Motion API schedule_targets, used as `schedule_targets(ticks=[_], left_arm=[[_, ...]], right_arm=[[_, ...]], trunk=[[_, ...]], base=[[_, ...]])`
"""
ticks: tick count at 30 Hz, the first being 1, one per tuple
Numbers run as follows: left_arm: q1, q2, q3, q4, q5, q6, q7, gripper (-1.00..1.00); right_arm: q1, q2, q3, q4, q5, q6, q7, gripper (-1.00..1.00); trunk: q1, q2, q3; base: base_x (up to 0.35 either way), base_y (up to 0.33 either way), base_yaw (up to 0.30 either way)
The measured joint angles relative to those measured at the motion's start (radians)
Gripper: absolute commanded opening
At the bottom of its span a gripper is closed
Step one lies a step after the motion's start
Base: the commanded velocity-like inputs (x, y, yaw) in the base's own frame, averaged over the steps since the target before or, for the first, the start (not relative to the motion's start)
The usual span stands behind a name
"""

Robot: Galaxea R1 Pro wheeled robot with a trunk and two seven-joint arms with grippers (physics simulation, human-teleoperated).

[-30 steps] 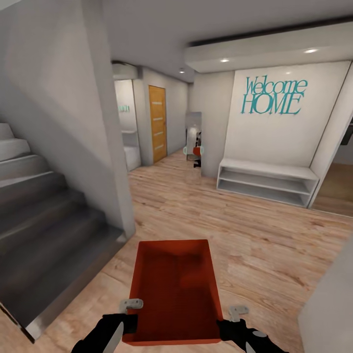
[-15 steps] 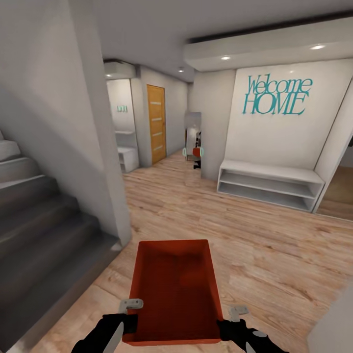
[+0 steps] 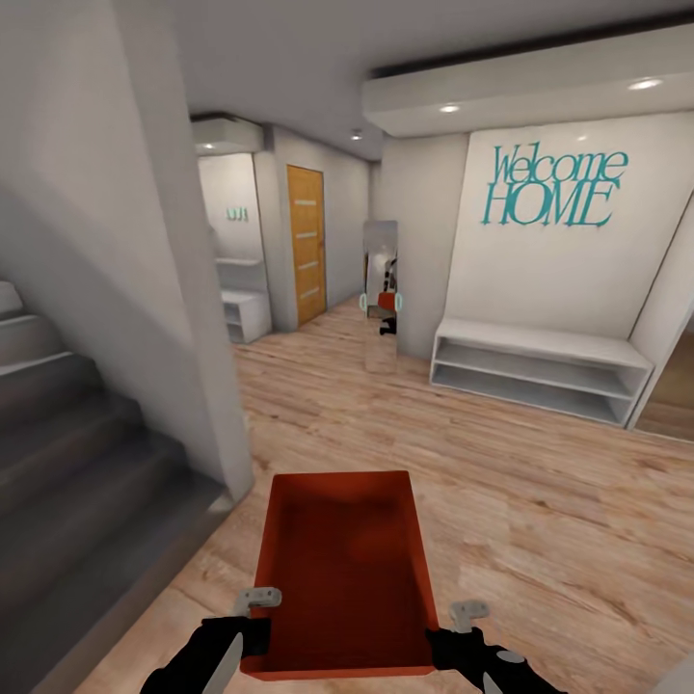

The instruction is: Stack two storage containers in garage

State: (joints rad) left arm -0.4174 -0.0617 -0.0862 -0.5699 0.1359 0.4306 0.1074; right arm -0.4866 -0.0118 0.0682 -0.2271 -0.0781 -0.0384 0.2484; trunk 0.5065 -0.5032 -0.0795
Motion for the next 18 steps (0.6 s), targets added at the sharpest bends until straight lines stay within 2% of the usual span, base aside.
schedule_targets(ticks=[18], left_arm=[[0.0, 0.0, -0.002, 0.0, 0.002, -0.001, 0.001, -1.0]], right_arm=[[0.0, 0.0, -0.001, 0.0, 0.001, 0.0, 0.0, -1.0]], trunk=[[0.0, 0.0, 0.0]], base=[[0.328, 0.0, 0.0]])
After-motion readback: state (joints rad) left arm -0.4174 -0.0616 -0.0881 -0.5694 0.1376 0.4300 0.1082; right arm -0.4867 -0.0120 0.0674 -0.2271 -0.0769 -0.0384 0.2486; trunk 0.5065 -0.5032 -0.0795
